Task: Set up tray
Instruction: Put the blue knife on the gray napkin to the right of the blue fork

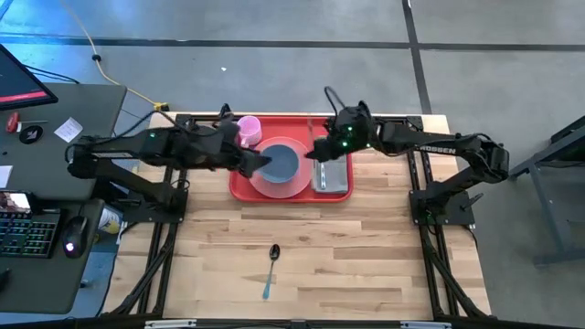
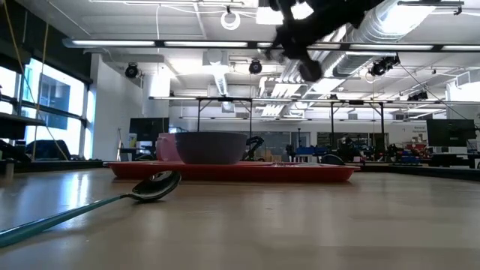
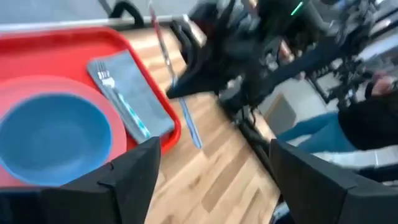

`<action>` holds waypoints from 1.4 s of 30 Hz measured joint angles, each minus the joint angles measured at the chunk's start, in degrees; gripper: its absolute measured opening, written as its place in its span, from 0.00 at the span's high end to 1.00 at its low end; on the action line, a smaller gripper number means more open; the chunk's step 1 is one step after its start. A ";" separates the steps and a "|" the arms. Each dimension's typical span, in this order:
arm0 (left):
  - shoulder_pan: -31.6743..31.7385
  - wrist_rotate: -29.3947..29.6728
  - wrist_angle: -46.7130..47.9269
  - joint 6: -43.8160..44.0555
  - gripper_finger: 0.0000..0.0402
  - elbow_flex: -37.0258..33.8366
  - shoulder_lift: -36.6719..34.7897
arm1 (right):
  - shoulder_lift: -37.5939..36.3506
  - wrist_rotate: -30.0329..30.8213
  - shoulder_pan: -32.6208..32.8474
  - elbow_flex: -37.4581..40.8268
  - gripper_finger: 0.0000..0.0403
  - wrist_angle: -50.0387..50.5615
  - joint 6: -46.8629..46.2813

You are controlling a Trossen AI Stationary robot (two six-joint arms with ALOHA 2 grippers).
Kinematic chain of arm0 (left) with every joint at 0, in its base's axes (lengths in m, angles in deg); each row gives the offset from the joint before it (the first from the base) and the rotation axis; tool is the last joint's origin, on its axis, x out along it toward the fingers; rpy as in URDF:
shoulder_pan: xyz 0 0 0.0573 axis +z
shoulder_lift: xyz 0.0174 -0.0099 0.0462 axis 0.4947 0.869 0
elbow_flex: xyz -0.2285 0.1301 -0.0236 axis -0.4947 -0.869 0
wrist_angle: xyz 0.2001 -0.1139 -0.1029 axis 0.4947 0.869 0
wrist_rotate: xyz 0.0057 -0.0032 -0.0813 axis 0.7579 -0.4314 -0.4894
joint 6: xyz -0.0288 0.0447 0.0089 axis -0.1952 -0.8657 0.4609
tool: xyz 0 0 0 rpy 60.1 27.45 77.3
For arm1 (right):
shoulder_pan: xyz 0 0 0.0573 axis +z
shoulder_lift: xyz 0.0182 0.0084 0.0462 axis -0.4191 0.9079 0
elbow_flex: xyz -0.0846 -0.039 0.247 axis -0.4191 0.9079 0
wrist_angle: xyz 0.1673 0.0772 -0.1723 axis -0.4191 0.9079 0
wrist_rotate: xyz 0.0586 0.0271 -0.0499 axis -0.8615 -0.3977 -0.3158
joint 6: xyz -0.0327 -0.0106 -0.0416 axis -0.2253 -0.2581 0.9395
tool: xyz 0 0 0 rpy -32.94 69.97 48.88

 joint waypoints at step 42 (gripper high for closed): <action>8.91 -6.55 -0.12 -8.72 0.27 0.00 -6.94 | 25.43 4.11 -10.95 -0.02 0.94 16.85 -3.97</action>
